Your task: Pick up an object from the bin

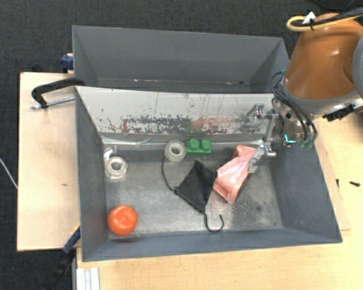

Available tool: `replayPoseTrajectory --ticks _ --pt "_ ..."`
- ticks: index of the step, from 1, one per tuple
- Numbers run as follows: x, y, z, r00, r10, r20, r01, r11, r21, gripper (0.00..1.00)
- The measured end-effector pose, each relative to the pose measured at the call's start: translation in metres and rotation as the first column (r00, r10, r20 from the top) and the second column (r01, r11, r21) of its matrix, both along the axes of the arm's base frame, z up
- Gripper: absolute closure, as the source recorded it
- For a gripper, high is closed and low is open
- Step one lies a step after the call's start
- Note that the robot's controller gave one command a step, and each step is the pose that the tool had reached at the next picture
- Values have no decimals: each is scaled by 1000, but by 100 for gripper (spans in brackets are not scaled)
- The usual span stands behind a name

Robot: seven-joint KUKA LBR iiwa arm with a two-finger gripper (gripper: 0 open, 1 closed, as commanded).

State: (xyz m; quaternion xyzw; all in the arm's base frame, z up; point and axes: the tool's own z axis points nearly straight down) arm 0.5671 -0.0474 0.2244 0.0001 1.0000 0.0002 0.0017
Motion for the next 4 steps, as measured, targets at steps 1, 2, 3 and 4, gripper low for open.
replayPoseTrajectory --ticks 1,2,3,4 --pt "-6 2 -16 992 124 7 -124 992 -2 0" --pt "-4 18 -44 893 450 0 -450 893 -1 0" --pt "16 39 -66 920 393 4 -393 920 -2 0" --pt "6 47 -98 890 455 2 -455 890 7 0"
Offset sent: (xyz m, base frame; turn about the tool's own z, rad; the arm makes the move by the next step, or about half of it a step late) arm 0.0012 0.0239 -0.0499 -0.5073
